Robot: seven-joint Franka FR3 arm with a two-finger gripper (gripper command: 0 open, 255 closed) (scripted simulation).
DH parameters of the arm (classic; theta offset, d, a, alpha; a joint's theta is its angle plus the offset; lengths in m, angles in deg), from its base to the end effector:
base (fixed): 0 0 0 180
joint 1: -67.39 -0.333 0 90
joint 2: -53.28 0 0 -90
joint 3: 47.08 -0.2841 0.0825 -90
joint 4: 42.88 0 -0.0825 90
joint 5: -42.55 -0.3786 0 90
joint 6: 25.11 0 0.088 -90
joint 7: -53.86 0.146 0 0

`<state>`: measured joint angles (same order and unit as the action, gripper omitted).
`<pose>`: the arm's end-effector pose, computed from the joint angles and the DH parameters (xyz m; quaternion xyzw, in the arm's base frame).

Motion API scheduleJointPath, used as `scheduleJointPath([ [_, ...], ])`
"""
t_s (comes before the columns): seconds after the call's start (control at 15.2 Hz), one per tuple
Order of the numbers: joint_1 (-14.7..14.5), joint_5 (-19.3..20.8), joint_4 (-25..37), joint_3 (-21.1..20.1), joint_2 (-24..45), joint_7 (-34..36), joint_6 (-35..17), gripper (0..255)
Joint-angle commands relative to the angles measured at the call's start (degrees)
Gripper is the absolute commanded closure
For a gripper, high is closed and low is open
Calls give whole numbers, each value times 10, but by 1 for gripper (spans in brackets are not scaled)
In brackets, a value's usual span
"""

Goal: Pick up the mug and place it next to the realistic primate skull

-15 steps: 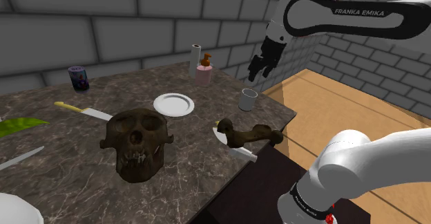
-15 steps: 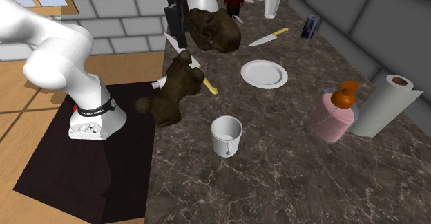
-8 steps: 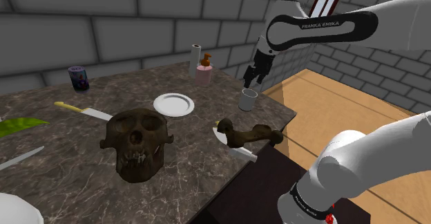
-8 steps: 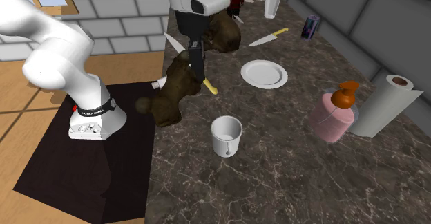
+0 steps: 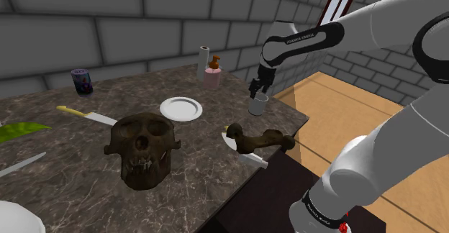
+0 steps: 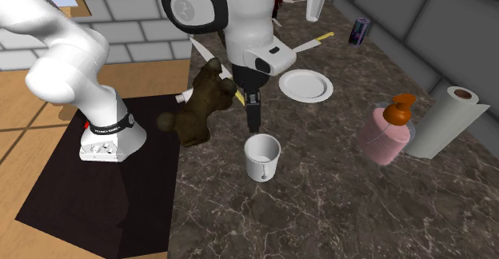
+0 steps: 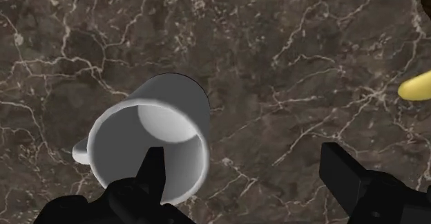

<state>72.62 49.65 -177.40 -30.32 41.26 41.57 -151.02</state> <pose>0.4447 -0.1864 0.3494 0.9983 -0.0473 0.0191 0.0279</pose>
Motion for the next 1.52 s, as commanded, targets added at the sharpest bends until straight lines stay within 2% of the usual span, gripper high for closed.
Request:
scheduleJointPath([
  [0.0, 3, -6, 14, 13, 44, -23, -26, 0],
  [0.59, 6, -22, 0, 21, 103, -41, -95, 0],
  [1.12, 6, -22, 0, 21, 103, -41, -95, 0],
  [1.19, 6, -22, 0, 21, 103, -41, -95, 255],
  [1.45, 6, -22, 0, 21, 103, -41, -95, 255],
])
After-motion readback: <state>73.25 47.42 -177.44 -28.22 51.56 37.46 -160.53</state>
